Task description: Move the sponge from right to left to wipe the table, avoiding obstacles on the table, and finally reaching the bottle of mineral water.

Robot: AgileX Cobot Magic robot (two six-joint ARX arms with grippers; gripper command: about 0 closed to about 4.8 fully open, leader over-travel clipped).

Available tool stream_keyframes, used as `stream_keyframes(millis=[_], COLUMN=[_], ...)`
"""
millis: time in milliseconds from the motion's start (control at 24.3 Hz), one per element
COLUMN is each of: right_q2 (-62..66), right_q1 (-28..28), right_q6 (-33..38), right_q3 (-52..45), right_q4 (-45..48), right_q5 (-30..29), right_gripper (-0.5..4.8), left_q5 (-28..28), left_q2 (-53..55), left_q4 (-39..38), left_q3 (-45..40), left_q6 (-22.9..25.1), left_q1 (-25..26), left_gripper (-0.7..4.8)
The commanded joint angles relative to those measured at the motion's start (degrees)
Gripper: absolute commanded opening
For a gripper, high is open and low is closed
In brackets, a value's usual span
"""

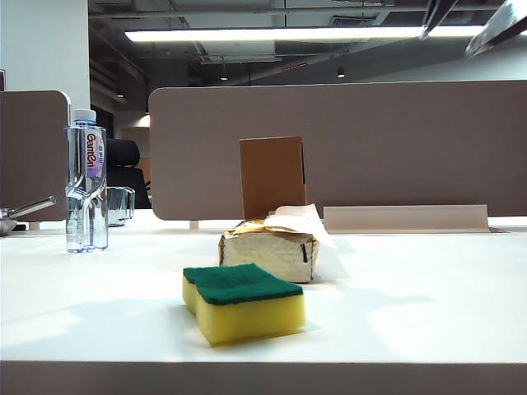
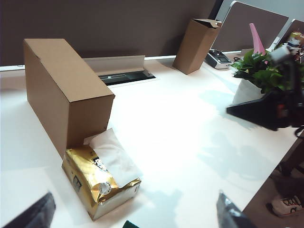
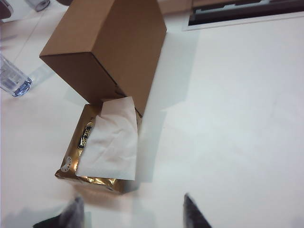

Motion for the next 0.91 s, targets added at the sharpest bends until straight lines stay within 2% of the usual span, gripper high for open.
stream_keyframes(millis=[41, 123, 206, 247, 370, 453, 658, 782, 905], right_q2=[-2.27, -3.23, -4.55, -5.46, -6.93, -7.45, -7.41, -7.96, -8.22], right_q1=[-1.95, -3.15, -5.55, -7.3, -10.47, -14.49, -19.76, -19.89, -19.89], right_q6=[-1.81, -2.43, -4.09, -4.96, -5.4, -9.4, -15.28, -15.21, -15.21], right_q3=[0.22, 0.22, 0.24, 0.26, 0.57, 2.49, 6.03, 6.62, 6.62], right_q4=[-3.41, -5.81, -10.58, -13.57, -18.03, -24.94, -32.5, -33.51, -36.33], right_q5=[0.0, 0.0, -0.66, -3.5, -11.17, -16.09, -17.18, -17.99, -24.44], right_gripper=[2.6, 2.6, 2.52, 2.36, 2.33, 2.33, 2.33, 2.33, 2.33], left_q5=[1.99, 2.8, 2.78, 2.75, 2.36, 2.32, 2.34, 2.49, 2.78], left_q2=[-0.11, -0.11, -0.11, -0.11, -0.11, -0.09, -0.09, -0.09, -0.09], left_q4=[-1.95, -4.81, -10.32, -13.68, -18.27, -21.66, -21.94, -22.34, -23.98], left_q3=[0.33, 0.33, 0.33, 0.33, 0.33, 0.33, 0.33, 0.33, 0.33], left_q6=[0.2, 0.68, 4.5, 6.29, 9.46, 11.82, 11.93, 11.93, 11.96], left_q1=[-0.02, 0.0, 0.0, -0.02, -0.02, -0.02, -0.02, -0.02, -0.02], left_gripper=[4.4, 4.4, 4.4, 4.4, 4.4, 4.4, 4.4, 4.4, 4.39])
